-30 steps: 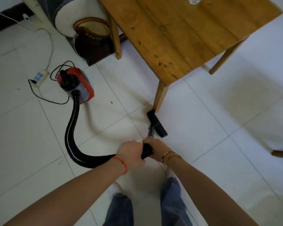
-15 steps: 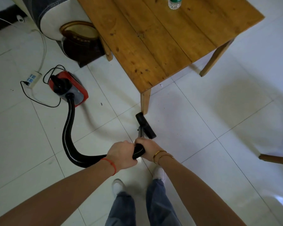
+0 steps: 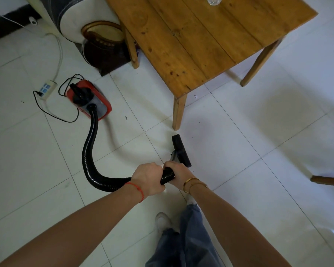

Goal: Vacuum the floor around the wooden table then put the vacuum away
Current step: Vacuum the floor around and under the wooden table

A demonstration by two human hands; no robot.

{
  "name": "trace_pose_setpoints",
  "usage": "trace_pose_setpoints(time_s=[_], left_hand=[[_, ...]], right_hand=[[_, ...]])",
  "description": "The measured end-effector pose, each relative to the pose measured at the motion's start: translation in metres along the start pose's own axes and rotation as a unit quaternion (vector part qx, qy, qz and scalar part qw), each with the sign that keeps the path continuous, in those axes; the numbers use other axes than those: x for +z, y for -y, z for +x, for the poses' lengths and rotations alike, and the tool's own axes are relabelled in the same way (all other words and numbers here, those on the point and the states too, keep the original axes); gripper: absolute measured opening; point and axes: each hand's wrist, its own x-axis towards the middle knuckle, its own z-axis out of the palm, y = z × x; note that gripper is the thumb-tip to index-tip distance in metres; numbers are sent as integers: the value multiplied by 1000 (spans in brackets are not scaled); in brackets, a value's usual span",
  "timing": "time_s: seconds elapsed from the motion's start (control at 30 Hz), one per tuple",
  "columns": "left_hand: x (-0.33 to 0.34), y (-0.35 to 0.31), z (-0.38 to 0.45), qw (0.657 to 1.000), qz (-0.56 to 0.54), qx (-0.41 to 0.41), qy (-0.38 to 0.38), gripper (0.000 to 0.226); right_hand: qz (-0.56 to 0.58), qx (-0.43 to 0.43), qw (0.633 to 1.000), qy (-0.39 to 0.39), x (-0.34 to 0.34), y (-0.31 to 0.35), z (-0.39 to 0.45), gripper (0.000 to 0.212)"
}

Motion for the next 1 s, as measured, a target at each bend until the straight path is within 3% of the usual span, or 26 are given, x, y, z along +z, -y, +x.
trace_pose_setpoints(time_s=[0.23,0.47,1.0], left_hand=[[6,-11,3,1000,2,6,-5,17],[-12,-44,45,1000,-10,-8,-15,14],[-132,-190,238,985,-142,-73,-59,18]], right_hand=[[-1,1,1000,-22,4,-14,-7,19],[-41,11,999,-25,-37,-52,-1,18],[-116,-23,993,13,-264,-223,55,21]])
